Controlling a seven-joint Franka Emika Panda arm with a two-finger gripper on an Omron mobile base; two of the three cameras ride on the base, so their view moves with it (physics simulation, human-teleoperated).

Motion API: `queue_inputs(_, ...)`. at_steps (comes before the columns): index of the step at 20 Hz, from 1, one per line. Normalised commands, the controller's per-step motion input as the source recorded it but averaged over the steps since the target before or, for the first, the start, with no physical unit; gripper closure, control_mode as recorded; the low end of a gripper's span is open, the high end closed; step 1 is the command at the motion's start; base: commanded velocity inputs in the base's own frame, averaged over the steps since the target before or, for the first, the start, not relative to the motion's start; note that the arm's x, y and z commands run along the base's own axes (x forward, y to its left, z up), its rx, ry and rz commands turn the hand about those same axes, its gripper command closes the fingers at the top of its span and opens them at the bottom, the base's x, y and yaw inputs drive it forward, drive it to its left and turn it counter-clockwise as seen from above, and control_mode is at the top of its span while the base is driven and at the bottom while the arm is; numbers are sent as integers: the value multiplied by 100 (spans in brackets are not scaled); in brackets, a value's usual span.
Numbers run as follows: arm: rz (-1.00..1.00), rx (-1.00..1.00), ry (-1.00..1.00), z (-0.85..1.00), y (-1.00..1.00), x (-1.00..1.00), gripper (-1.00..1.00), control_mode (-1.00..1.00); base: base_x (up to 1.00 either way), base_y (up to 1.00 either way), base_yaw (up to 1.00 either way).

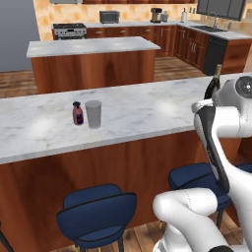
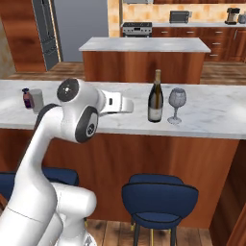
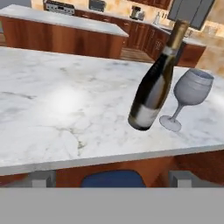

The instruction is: There is a wine glass and glass cup on the dining counter. Place the wine bottle next to the wine glass and the juice bottle next to the glass cup.

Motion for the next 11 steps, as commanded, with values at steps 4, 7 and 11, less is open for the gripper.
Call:
queue_inputs(4, 18, 18, 30, 1, 49, -39, -100, -100, 0, 0, 0)
queue_inputs(7, 12, 19, 13, -9, 57, -48, -100, -100, 0, 0, 0)
queue_inputs(11, 6, 22, 5, -13, 50, -56, -100, -100, 0, 0, 0)
